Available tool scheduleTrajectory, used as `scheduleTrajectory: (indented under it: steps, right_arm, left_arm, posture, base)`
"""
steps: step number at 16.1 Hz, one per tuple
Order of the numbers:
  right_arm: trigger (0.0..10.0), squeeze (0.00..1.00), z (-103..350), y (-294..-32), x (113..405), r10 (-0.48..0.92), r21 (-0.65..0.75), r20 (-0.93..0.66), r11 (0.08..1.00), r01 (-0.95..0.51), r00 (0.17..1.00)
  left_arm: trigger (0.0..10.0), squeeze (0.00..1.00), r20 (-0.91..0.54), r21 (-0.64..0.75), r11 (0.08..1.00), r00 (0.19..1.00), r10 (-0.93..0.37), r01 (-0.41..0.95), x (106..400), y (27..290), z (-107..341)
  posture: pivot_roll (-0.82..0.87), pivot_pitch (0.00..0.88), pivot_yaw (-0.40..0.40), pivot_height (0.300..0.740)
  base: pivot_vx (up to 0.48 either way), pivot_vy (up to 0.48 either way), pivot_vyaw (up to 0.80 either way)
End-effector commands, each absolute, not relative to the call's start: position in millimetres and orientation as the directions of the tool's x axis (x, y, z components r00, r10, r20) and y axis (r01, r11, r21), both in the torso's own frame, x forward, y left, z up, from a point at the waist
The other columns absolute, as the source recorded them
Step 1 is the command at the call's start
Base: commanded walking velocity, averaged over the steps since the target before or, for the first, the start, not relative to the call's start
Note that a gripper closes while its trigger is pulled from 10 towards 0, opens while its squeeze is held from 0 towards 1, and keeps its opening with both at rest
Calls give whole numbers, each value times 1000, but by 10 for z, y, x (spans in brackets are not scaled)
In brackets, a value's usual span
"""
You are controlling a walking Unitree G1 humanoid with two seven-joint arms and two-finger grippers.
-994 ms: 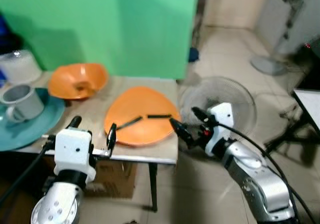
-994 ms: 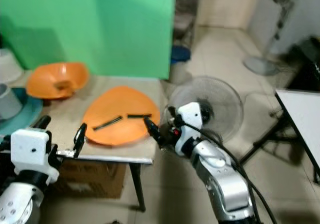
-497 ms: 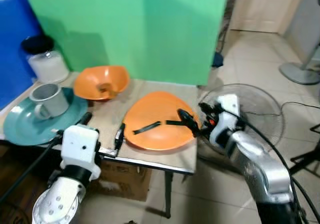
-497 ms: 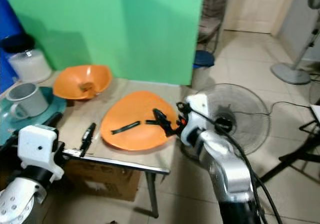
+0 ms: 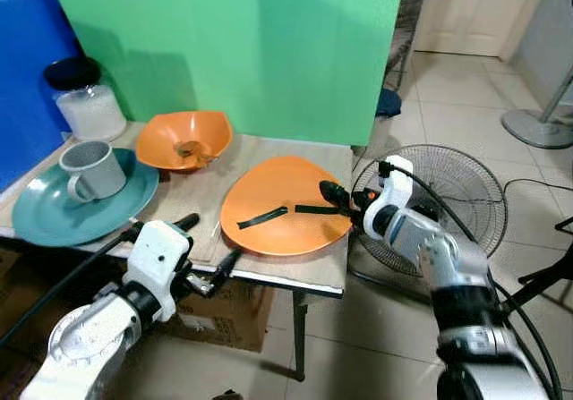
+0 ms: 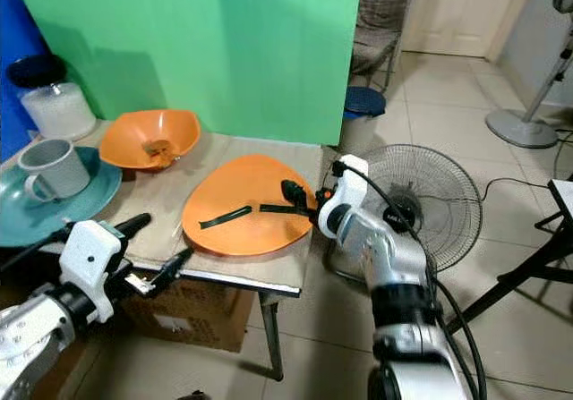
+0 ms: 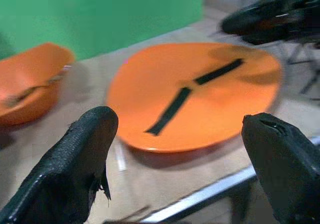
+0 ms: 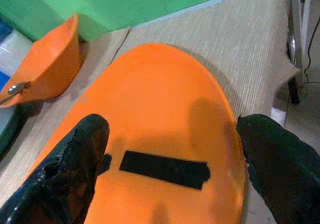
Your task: Setting the table
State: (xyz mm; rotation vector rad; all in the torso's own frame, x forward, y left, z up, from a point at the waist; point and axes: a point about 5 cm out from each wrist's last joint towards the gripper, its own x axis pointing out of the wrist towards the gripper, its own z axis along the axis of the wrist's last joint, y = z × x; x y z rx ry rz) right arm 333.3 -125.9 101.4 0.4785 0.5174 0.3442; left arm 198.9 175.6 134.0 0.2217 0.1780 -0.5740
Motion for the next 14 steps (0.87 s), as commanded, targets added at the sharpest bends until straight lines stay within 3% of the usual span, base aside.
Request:
scheduleTrajectory:
  steps: [1, 4, 9, 14]
  right_arm:
    - [10000, 0, 1102, -1300, 3400, 422, 527, -363, 828, -191, 831]
    - [10000, 0, 1121, -1383, 3443, 410, 526, -374, 833, -173, 832]
    - [10000, 0, 1040, -1457, 3456, 413, 524, -440, 839, -146, 797]
    - [10000, 0, 984, -1555, 3427, 402, 573, -463, 816, -79, 790]
  left_arm:
    - [10000, 600, -256, 139, 788, 790, -556, 600, 1982, 1747, 1282]
    - [10000, 580, -275, 138, 775, 775, -569, 617, 2044, 1780, 1190]
    - [10000, 576, -225, 131, 744, 751, -621, 655, 2460, 1866, 1157]
    - [10000, 553, -262, 60, 736, 723, -640, 674, 2668, 1978, 976]
  posture:
    - [66, 0, 23, 740]
    - [63, 0, 15, 740]
    - [35, 0, 24, 740]
    - [10, 0, 37, 740]
  base:
    - [0, 0, 0]
    - [0, 0, 0]
    - [0, 0, 0]
    - [0, 0, 0]
